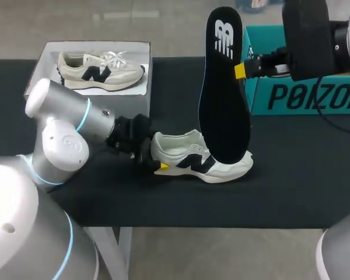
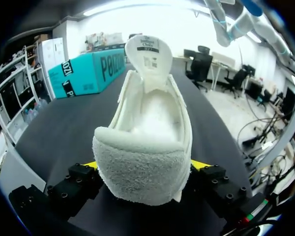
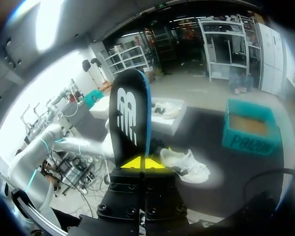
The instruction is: Take the shoe out of the shoebox, open the shoe tongue, remove and reinsert the insole, then place the shoe into the shoebox
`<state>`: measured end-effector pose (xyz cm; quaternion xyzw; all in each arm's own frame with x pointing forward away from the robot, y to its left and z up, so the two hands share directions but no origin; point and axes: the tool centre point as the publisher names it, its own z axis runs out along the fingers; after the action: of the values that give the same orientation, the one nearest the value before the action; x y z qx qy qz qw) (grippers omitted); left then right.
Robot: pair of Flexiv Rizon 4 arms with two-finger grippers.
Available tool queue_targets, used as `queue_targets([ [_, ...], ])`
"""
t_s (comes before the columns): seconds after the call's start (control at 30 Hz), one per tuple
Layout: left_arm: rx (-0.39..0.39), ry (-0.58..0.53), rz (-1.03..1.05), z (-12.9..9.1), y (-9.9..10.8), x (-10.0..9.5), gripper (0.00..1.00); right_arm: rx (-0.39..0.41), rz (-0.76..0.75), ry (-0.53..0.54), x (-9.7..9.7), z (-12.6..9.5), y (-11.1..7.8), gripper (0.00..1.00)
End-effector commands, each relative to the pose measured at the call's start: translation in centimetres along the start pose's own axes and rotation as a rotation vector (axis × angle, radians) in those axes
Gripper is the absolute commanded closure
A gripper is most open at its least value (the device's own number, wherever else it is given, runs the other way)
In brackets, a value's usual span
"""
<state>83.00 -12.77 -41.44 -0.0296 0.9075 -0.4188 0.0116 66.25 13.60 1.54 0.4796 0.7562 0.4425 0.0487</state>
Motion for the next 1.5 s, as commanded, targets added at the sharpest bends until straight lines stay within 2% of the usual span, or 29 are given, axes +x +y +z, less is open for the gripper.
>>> queue_targets([
  [0.03,-0.019,-0.001,-0.001,-0.2,-0.2,0.0,0.00,0.005,0.000,-0.001,0.1,0.4,0.4,1.00],
  [0.4,-0.019,-0.001,-0.001,-0.2,-0.2,0.0,0.00,0.005,0.000,-0.001,0.1,0.4,0.4,1.00],
  [0.6,-0.226,-0.013,0.015,-2.3,-1.3,0.8,0.00,0.005,0.000,-0.001,0.1,0.4,0.4,1.00],
  [0.73,-0.364,-0.022,0.010,-3.0,-1.1,0.9,0.00,0.005,0.000,-0.001,0.1,0.4,0.4,1.00],
  [0.93,-0.460,-0.054,0.029,-3.8,-1.5,1.0,0.00,0.005,0.000,-0.001,0.1,0.4,0.4,1.00],
  [1.13,-0.510,-0.103,0.058,-4.5,-2.5,0.4,0.00,0.005,0.000,-0.001,0.1,0.4,0.4,1.00],
  [1.4,-0.583,-0.015,0.144,-6.1,-5.9,0.8,0.00,0.005,0.000,-0.001,0.1,0.4,0.4,1.00],
  [1.5,-0.652,-0.008,0.165,-6.4,-6.6,0.7,0.00,0.005,0.000,-0.001,0.1,0.4,0.4,1.00],
])
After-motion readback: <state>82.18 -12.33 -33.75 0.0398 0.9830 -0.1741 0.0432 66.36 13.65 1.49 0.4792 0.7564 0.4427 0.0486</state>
